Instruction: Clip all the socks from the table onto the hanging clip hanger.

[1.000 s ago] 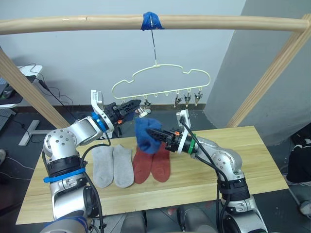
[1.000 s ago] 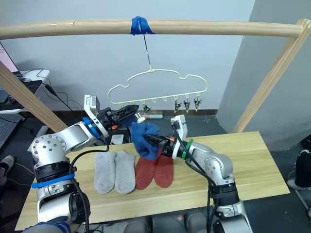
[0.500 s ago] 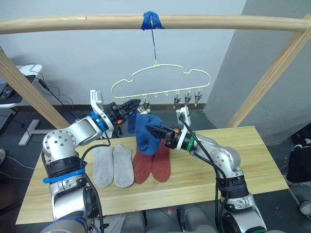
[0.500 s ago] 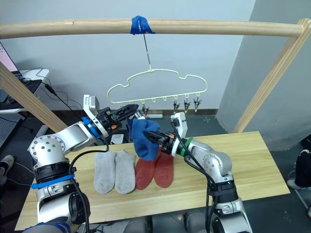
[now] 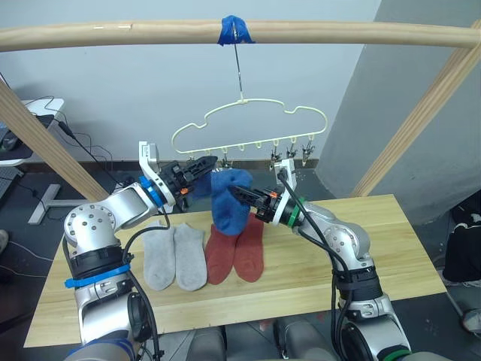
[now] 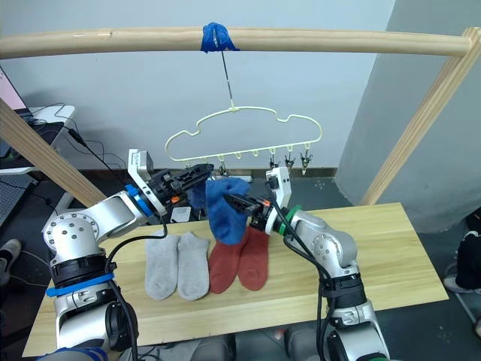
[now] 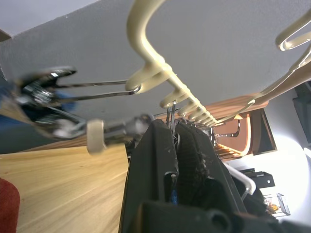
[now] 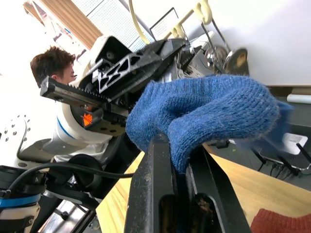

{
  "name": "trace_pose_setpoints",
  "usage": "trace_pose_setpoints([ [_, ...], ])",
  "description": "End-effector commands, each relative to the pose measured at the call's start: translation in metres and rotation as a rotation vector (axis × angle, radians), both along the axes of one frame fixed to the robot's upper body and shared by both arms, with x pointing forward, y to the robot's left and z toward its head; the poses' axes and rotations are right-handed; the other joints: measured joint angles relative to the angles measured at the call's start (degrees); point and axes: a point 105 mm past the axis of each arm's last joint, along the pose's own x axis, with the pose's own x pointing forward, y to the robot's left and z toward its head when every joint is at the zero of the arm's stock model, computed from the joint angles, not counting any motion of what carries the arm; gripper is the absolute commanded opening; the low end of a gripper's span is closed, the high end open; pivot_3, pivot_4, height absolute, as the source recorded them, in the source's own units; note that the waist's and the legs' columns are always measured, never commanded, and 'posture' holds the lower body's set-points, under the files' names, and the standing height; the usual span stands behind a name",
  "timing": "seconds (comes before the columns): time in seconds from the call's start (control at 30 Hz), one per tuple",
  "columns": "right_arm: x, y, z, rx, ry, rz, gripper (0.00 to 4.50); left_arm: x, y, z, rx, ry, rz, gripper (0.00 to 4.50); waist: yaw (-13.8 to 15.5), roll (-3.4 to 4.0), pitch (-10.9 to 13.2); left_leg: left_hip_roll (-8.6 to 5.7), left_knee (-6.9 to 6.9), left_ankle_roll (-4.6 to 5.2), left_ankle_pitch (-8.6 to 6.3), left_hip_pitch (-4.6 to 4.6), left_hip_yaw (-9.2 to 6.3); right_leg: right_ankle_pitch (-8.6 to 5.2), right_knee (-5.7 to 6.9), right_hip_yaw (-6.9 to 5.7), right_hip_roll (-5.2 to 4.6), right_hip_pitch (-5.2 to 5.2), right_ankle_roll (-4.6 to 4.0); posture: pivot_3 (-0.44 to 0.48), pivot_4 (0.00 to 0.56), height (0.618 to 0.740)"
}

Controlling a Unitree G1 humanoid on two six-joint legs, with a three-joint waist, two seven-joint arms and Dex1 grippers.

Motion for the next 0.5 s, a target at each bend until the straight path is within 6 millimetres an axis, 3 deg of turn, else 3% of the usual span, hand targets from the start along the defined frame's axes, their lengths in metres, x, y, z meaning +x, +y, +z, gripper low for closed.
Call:
trace_pose_setpoints([
  [0.03, 0.000, 0.001, 0.016, 0.046, -0.050, 0.002, 0.03, -0.004, -0.002, 0.013, 0.035, -0.078, -0.014, 0.03, 0.01, 0.00, 0.05, 0.00, 0.00, 0.00, 0.00, -0.02, -0.02, 0.00, -0.01, -0.02, -0.01, 0.00, 0.00, 0.000, 0.163, 0.740],
  [0.2, 0.000, 0.003, 0.013, 0.029, -0.051, 0.000, 0.03, -0.006, -0.004, 0.021, 0.052, -0.158, -0.014, 0.03, 0.06, 0.03, 0.10, -0.01, 0.00, -0.03, 0.01, -0.10, -0.12, 0.00, -0.08, -0.11, -0.03, -0.01, -0.01, -0.002, 0.164, 0.740],
  [0.23, 0.000, 0.004, 0.012, 0.022, -0.053, 0.001, 0.00, -0.007, -0.005, 0.022, 0.052, -0.168, -0.018, 0.74, 0.07, 0.02, 0.10, -0.01, 0.00, -0.03, 0.01, -0.11, -0.14, 0.00, -0.10, -0.13, -0.03, -0.01, -0.01, -0.002, 0.164, 0.740],
  [0.5, 0.002, 0.007, 0.007, 0.006, -0.043, -0.008, 0.00, -0.005, 0.000, 0.022, 0.048, -0.169, -0.001, 3.07, 0.13, 0.03, 0.12, -0.02, 0.01, -0.04, 0.02, -0.19, -0.33, 0.01, -0.12, -0.29, -0.04, -0.01, -0.01, 0.002, 0.163, 0.740],
])
